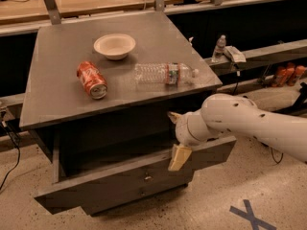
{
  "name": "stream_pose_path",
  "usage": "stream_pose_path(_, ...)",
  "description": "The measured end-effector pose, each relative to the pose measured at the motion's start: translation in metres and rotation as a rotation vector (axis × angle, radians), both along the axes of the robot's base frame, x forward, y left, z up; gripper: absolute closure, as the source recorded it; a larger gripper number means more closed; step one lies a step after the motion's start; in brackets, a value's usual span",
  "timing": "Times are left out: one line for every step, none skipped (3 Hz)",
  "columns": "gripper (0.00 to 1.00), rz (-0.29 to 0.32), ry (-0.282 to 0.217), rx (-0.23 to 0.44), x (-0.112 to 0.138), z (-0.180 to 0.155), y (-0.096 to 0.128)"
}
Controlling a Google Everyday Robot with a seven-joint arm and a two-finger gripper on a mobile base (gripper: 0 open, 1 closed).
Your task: Close top drawer
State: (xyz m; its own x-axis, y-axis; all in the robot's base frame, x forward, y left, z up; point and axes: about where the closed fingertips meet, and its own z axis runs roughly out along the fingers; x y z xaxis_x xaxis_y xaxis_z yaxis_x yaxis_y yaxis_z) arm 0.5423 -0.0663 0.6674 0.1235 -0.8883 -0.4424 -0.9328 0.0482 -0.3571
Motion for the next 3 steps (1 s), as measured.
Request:
stream_pose_path(0.05, 0.005, 0.002, 0.004, 0.0111, -0.0007, 0.0038)
stream_pose_path(0.08, 0.005, 0.002, 0.004, 0.0111, -0.0002, 0.0038)
stream_pose_path(0.10, 0.005, 0.002, 0.004, 0.0112, 0.0007, 0.0038)
